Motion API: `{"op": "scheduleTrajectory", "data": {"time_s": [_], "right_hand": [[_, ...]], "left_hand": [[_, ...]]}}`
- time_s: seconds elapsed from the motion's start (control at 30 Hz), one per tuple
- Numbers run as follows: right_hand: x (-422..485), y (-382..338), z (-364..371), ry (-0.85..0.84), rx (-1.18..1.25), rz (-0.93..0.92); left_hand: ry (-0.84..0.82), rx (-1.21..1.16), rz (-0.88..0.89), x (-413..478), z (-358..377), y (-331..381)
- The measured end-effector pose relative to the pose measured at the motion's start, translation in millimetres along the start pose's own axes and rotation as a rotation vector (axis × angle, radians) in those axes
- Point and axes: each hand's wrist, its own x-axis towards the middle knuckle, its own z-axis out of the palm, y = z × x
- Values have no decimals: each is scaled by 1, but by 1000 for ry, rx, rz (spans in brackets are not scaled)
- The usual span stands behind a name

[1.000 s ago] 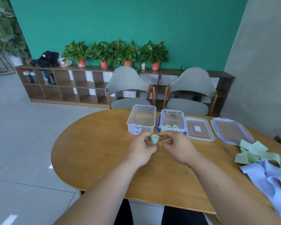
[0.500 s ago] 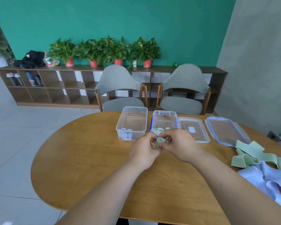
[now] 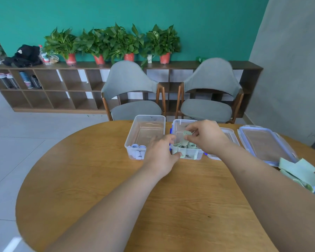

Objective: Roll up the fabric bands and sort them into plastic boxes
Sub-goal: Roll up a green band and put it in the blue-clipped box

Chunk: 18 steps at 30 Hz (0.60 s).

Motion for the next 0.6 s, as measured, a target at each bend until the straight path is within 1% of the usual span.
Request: {"op": "scheduleTrajectory", "data": {"time_s": [0.13, 0.3, 0.4, 0.6], "right_hand": [[25, 1, 9, 7, -26, 25], [47, 5, 23, -29, -67, 40], [53, 15, 26, -47, -77, 58], [51, 37, 16, -19, -112, 119]], "left_hand": [[41, 145, 73, 19, 3, -1], [23, 260, 128, 34, 11, -3], [15, 313, 195, 39, 14, -3], [-79, 355, 278, 60, 27, 9]]}}
